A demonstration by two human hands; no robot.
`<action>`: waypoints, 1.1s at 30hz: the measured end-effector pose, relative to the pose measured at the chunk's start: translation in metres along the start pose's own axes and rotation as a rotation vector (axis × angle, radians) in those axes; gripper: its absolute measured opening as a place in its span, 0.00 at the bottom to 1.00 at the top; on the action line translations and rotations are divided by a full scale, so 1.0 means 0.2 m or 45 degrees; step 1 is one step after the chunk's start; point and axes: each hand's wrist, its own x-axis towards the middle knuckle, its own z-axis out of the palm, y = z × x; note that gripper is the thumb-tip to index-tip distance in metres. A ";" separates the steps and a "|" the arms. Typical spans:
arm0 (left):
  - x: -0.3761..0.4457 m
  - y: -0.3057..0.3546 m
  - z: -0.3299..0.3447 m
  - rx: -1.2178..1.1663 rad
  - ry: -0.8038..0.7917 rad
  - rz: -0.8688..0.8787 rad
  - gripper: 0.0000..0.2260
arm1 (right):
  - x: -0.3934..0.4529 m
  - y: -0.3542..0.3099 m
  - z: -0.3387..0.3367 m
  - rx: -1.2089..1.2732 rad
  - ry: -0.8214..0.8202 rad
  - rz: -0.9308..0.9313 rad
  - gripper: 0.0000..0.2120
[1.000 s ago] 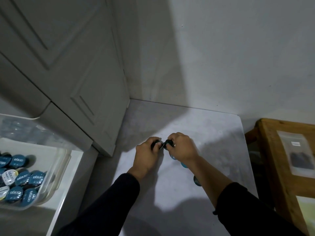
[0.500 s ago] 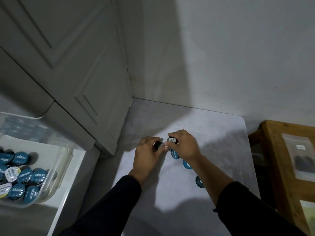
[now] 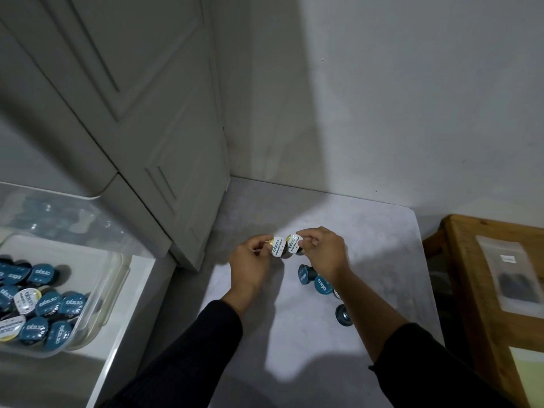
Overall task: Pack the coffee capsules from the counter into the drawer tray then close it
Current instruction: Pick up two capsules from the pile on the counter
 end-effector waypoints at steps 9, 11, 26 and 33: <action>-0.10 0.14 -0.11 -0.360 -0.052 -0.037 0.09 | -0.18 -0.10 -0.10 0.530 0.095 0.106 0.09; -0.15 0.17 -0.16 -0.400 -0.059 -0.017 0.10 | -0.24 -0.14 -0.12 0.651 0.078 0.121 0.08; -0.37 0.25 -0.76 -0.175 -0.189 0.196 0.12 | -0.56 -0.51 -0.06 0.771 -0.138 -0.032 0.09; -0.35 0.16 -1.17 -0.234 -0.203 0.139 0.13 | -0.68 -0.76 0.18 0.746 -0.316 -0.091 0.11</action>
